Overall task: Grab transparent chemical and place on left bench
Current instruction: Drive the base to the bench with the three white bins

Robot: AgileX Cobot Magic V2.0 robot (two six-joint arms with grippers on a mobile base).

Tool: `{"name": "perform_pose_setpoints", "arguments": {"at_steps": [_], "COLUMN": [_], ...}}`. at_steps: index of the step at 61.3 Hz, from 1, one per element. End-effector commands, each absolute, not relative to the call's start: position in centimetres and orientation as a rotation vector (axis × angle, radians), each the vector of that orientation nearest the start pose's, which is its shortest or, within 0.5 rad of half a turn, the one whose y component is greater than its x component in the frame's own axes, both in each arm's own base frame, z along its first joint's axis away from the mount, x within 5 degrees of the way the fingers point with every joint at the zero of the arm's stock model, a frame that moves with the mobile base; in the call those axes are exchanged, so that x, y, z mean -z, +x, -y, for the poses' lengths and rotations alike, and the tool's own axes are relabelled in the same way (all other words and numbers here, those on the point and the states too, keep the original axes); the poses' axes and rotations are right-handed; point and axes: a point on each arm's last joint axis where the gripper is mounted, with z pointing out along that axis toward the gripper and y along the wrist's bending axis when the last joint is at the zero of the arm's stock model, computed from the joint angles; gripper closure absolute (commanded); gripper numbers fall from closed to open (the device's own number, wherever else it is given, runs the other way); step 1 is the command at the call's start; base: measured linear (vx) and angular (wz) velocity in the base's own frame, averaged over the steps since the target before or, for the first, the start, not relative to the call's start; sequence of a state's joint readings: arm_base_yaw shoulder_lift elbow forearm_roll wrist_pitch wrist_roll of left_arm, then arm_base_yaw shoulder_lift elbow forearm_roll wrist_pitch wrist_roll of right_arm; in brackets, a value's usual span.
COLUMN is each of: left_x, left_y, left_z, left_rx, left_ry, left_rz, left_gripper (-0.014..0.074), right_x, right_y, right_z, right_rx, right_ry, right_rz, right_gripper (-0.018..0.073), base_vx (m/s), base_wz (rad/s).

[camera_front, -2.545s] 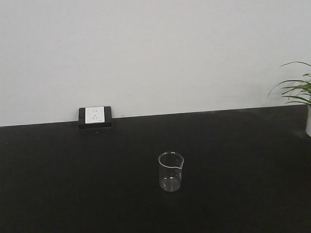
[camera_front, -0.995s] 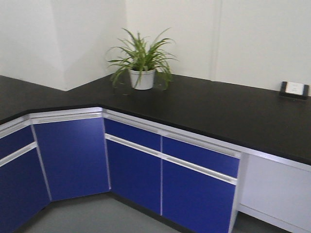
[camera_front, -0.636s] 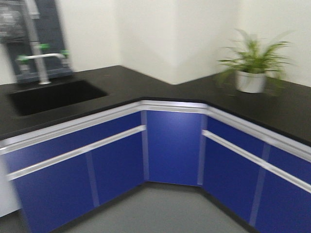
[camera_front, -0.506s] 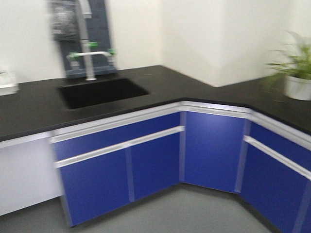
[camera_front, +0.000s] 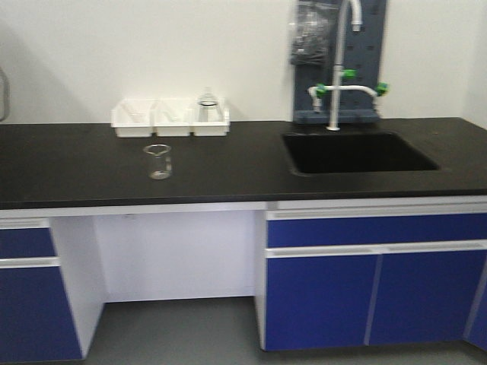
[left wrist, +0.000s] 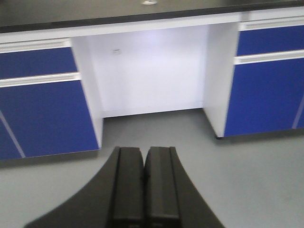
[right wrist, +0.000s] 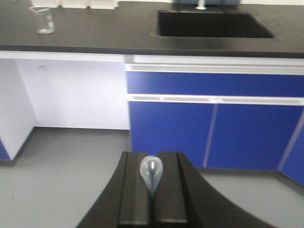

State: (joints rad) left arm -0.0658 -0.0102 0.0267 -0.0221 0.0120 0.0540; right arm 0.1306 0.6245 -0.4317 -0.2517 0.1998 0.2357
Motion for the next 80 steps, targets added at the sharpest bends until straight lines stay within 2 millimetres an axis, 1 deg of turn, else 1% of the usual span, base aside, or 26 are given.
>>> {"name": "perform_pose_setpoints", "arguments": {"at_steps": [1, 32, 58, 69, 80], "left_x": [-20.63, -20.63, -20.63, -20.63, -20.63], "left_y": [5.50, 5.50, 5.50, 5.50, 5.50], "left_z": [0.36, 0.36, 0.36, 0.36, 0.36], "left_rx": [0.035, 0.035, 0.035, 0.035, 0.035], "left_ry": [0.064, 0.064, 0.064, 0.064, 0.064], "left_rz": [-1.429, -1.429, -1.429, -1.429, -1.429], "left_gripper": [0.0600, 0.0600, 0.0600, 0.0600, 0.0600], "right_x": [-30.51, -30.51, -30.51, -30.49, -30.49], "right_y": [13.38, 13.38, 13.38, 13.37, 13.37], "right_z": [-1.41, -1.41, -1.41, -1.40, -1.40], "right_rx": [-0.039, -0.039, -0.039, -0.038, -0.038], "right_ry": [-0.119, -0.119, -0.119, -0.119, -0.119], "right_rz": [-1.759, -1.759, -1.759, -1.761, -1.761], "right_gripper": [0.0562, 0.0562, 0.0562, 0.0562, 0.0562], "base_vx": [0.21, 0.25, 0.36, 0.41, 0.42], "base_wz": [0.56, 0.50, 0.42, 0.26, -0.03]}}
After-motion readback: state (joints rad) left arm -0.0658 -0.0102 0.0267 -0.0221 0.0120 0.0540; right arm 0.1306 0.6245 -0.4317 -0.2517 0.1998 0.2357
